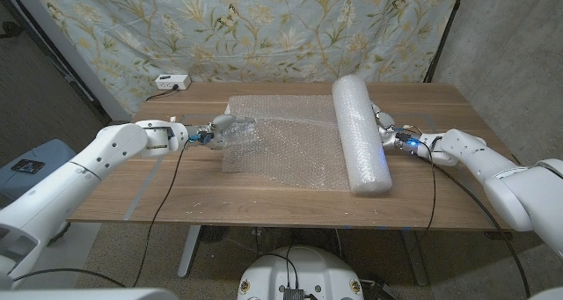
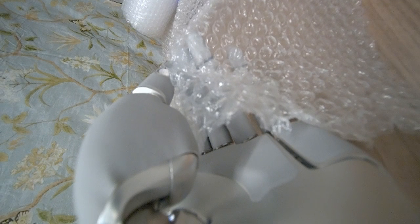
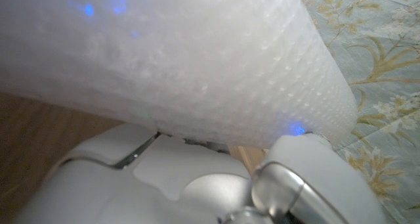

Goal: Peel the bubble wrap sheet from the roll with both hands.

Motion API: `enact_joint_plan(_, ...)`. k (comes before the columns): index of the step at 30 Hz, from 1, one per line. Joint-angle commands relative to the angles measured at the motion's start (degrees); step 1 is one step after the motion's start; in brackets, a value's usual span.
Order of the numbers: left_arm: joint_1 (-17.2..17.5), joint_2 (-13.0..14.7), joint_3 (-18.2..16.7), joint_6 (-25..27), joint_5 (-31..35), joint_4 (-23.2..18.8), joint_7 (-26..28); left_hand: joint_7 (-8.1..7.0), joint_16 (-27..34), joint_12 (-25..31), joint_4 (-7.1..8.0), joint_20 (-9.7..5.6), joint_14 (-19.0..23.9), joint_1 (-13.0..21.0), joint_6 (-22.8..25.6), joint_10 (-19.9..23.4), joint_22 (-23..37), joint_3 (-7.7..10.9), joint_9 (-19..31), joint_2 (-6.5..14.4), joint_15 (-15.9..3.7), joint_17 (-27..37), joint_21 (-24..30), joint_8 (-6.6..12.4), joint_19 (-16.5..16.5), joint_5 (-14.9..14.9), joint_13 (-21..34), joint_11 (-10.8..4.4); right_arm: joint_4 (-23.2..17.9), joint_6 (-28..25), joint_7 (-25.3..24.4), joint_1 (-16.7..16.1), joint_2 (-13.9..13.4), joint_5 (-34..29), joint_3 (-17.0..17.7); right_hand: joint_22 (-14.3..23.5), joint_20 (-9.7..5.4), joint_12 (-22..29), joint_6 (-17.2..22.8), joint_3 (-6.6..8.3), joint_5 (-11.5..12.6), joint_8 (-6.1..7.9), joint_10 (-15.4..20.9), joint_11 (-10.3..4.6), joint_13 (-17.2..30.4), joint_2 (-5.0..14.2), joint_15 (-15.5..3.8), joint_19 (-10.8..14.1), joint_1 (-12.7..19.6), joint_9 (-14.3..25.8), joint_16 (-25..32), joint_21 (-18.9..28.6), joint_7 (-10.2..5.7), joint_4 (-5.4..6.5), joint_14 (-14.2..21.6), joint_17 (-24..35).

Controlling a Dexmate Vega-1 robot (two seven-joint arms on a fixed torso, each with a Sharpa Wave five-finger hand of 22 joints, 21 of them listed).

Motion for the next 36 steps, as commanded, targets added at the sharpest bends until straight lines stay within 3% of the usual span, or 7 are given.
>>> enact_joint_plan(1, -0.57, 1.12, -0.1, 0.9, 0.76, -0.32, -0.69, 1.18, -0.13, -0.07, -0.07, 0.15, 0.32, 0.52, 1.0, 1.25, 0.07, -0.2, 0.21, 0.24, -0.26, 0.34, 0.37, -0.01, -0.22, -0.26, 0.21, -0.87, -9.83, -2.1, -4.53, -5.66, -3.01, 3.06, 3.89, 0.12, 0.12, -0.12, 0.41, -0.47, 0.38, 0.23, 0.47, -0.04, 0.06, 0.41, 0.2, 0.65, -0.43, 0.16, 0.42, 0.27, 4.02, 0.03, 0.28, 0.03)
enact_joint_plan(12, 3.51, 2.97, -3.06, 0.34, -1.63, -3.0, 0.92, 1.33, -0.27, -0.14, -0.08, 0.17, 0.27, 0.52, 1.04, 1.33, 0.05, -0.17, 0.26, 0.25, -0.25, 0.38, 0.57, -0.06, -0.34, -0.26, 0.32, -0.83, -14.66, -5.54, -7.82, -8.01, -5.19, 5.64, 4.09, 0.11, 0.11, -0.24, 0.44, -0.77, 0.56, 0.24, 0.58, -0.03, 0.07, 0.46, 0.33, 0.8, -0.48, 0.07, 0.41, 0.25, 4.02, 0.07, 0.34, 0.02)
enact_joint_plan(25, 8.26, 5.5, -6.78, -0.44, -4.74, -6.35, 3.49, 1.13, -0.38, -0.32, -0.07, 0.23, 0.3, 0.47, 0.93, 1.35, 0.03, -0.18, 0.29, 0.24, -0.25, 0.48, 0.85, -0.2, -0.45, -0.27, 0.41, -0.99, -16.38, -10.28, -7.96, -8.08, -7.3, 6.71, 2.28, 0.1, 0.09, -0.51, 0.74, -1.49, 0.94, 0.34, 0.82, -0.03, 0.09, 0.7, 0.73, 1.44, -0.86, -0.1, 0.4, 0.33, 4.04, 0.29, 0.49, 0.02)
enact_joint_plan(36, 9.79, 6.24, -7.89, -1.16, -6.1, -7.44, 4.4, 1.18, -0.49, -0.41, -0.07, 0.22, 0.24, 0.46, 0.86, 1.37, 0.01, -0.16, 0.35, 0.29, -0.29, 0.56, 1.05, -0.29, -0.55, -0.27, 0.5, -0.89, -16.2, -13.24, -7.22, -7.03, -8.62, 6.26, 0.27, 0.1, 0.09, -0.65, 1.11, -2.1, 1.27, 0.45, 1.26, -0.02, 0.14, 1.11, 0.91, 2.39, -1.29, -0.23, 0.53, 0.53, 4.05, 0.53, 1.02, 0.0)
